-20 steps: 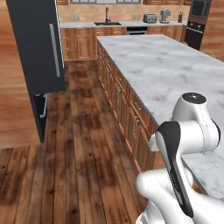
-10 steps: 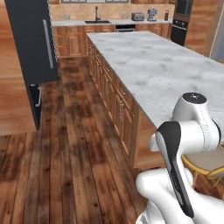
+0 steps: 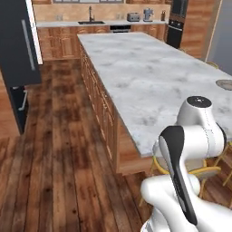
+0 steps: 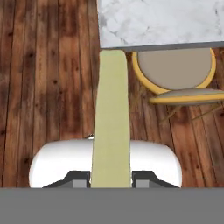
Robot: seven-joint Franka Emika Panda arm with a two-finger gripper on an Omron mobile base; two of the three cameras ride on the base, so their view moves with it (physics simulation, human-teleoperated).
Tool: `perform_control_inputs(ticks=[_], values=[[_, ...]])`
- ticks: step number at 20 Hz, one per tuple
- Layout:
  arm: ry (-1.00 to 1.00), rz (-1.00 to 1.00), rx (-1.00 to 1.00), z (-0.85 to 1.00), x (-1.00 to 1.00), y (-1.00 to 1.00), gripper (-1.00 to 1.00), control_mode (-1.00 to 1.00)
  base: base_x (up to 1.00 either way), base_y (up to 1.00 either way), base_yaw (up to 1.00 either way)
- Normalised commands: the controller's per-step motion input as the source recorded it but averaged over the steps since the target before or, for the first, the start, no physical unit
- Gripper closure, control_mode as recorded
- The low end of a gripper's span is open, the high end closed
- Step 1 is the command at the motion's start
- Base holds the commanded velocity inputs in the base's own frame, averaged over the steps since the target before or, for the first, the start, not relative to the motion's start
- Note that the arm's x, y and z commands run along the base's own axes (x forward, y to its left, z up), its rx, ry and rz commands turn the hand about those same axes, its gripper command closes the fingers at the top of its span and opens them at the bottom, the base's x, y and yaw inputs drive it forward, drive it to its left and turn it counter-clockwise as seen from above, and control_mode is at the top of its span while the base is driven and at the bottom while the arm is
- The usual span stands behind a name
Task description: Retrieve the butter from the fridge and place it on a plate on the dining table. Then retrieve the butter knife by the fridge and place it near the plate.
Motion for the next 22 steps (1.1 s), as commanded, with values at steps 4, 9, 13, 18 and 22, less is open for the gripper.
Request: perform_control_inputs(ticks=[4,9,13,18,22], values=[[0.00,0.00,0.00,0.00,0.00,0.00,1.00,1.00,-1.00,-1.00,0.00],[0.00,0.00,0.00,0.00,0.00,0.00,1.00,1.00,-0.64,-1.00,0.00],[0.00,0.00,0.00,0.00,0.00,0.00,1.00,1.00,-0.08,-1.00,0.02],[0.00,0.00,0.00,0.00,0.00,0.00,1.00,1.00,0.28,-1.00,0.02],[0.00,0.00,0.00,0.00,0.00,0.00,1.00,1.00,0.29,-1.00,0.03]])
